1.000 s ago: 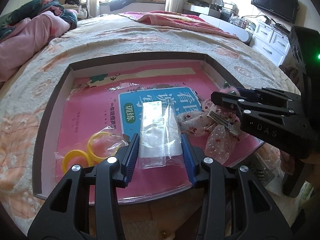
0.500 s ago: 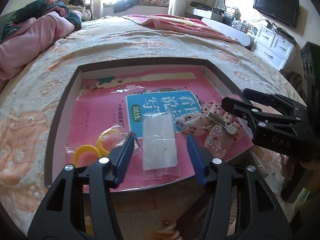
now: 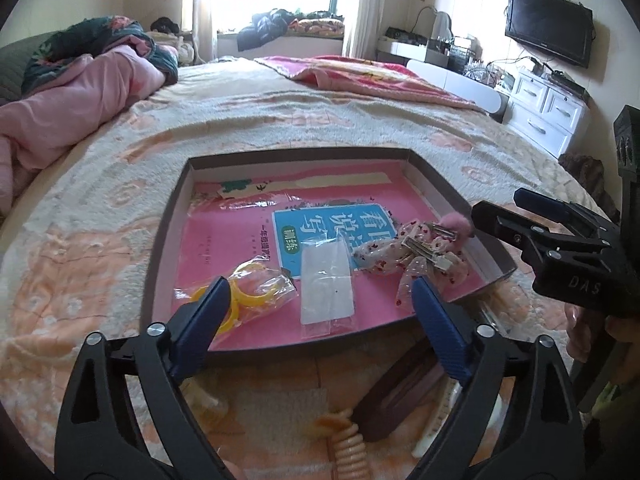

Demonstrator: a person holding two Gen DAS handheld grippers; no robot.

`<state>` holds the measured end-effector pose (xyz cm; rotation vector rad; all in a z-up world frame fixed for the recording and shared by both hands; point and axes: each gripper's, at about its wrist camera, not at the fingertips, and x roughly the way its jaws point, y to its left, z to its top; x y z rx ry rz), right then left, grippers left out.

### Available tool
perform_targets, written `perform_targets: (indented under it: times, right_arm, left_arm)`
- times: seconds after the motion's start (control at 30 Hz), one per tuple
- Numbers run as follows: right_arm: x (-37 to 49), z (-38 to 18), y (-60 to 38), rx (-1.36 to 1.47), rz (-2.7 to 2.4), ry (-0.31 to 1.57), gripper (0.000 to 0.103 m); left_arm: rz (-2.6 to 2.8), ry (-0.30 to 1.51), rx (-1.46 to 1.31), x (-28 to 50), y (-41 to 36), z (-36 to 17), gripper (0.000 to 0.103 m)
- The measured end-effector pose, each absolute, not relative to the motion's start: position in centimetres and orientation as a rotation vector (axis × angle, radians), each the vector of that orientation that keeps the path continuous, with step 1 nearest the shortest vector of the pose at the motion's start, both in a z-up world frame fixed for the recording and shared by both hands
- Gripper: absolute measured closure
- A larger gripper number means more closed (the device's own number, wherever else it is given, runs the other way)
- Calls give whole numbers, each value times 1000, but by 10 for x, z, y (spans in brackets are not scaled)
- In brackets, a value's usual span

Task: Organize jewelry
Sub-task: 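Withdraw both open tools from the tray toward the remaining items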

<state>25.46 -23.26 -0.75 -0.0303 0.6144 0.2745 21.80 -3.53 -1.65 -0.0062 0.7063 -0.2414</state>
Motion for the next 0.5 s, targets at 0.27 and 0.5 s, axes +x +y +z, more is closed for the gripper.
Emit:
perform_targets:
  times: [0.27,0.5]
  right_arm:
    - [228,11,-235,-45,276,548,10]
    - [197,23,-239,-60,284,501,10]
  left_arm:
    - [-234,644,-28,196,-27,1,12]
    - [-224,623,-70,183,-15,7,12]
